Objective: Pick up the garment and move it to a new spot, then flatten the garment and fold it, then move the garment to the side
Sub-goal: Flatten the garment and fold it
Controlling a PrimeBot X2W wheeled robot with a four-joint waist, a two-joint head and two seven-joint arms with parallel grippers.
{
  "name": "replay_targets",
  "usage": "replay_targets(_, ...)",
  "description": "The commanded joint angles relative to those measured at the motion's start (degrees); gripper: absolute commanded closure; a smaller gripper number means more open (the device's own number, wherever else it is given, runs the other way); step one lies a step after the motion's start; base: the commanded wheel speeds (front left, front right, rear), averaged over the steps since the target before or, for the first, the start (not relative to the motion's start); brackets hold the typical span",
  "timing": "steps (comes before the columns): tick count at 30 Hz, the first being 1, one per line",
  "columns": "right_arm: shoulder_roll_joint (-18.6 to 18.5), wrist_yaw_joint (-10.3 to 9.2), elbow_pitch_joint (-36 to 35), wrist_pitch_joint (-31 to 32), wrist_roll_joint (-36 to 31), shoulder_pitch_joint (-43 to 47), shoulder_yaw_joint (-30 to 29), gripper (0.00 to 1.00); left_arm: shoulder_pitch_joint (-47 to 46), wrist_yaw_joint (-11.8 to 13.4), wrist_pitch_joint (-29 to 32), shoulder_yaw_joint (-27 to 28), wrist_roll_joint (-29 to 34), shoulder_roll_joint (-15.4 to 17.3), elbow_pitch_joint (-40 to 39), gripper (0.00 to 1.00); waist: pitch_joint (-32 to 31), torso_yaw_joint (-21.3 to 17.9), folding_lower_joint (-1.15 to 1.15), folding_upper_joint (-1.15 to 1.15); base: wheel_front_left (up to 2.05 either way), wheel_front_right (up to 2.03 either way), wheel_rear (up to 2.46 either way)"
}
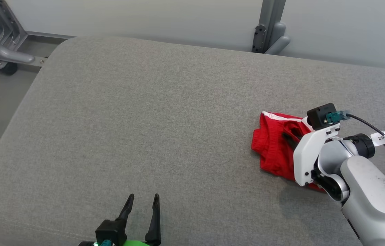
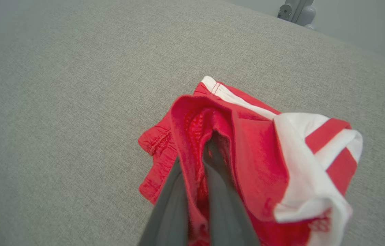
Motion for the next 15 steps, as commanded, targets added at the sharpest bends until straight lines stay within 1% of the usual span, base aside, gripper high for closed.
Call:
replay_targets(1, 0.22, -0.03, 0.86, -0.12, 0.01, -0.88, 0.45, 1.0, -0.32, -0.32, -0.14, 0.22, 0.61, -0.03, 0.26, 0.0, -0.16, 0.5, 0.0, 0.0, 0.0, 0.0, 0.0)
replay_targets(2, 0.41, -0.03, 1.53, -0.07, -0.1, -1.18, 0.91, 0.97, -0.22, -0.35, -0.14, 0.26, 0.69, -0.1, 0.35, 0.0, -0.15, 0.56, 0.0, 0.0, 0.0, 0.0, 0.0)
replay_targets(3, 0.57, -0.03, 2.17, -0.09, -0.16, -1.44, 1.25, 0.84, -0.18, -0.47, -0.14, 0.25, 0.81, -0.15, 0.48, 0.0, -0.15, 0.64, 0.0, 0.0, 0.0, 0.0, 0.0)
replay_targets(4, 0.72, -0.03, 2.82, -0.28, -0.23, -1.64, 1.46, 0.67, -0.15, -0.6, -0.14, 0.19, 0.91, -0.19, 0.63, 0.0, -0.17, 0.71, 0.0, 0.0, 0.0, 0.0, 0.0)
replay_targets(5, 0.89, -0.03, 3.19, -0.83, -0.33, -1.94, 1.63, 0.38, -0.17, -0.67, -0.14, 0.16, 0.9, -0.22, 0.79, 0.0, -0.19, 0.77, 0.0, 0.0, 0.0, 0.0, 0.0)
replay_targets(6, 1.07, -0.03, 3.6, -1.45, -0.51, -2.24, 1.72, 0.0, -0.17, -0.67, -0.14, 0.21, 0.86, -0.27, 0.91, 0.0, -0.22, 0.77, 0.0, 0.0, 0.0, 0.0, 0.0)
replay_targets(12, 2.09, -0.03, 4.78, -4.55, -1.25, -2.45, 3.0, 0.0, 0.13, -0.73, -0.14, 0.85, 0.97, -0.37, 1.34, 0.0, -0.43, 0.28, 0.0, 0.0, 0.0, 0.0, 0.0)
replay_targets(15, 2.73, -0.03, 3.45, -8.49, -0.82, -1.84, 3.5, 0.0, 0.89, -0.82, -0.14, 1.37, 1.35, -0.4, 1.49, 0.0, -0.87, -0.73, 0.0, 0.0, 0.0, 0.0, 0.0)
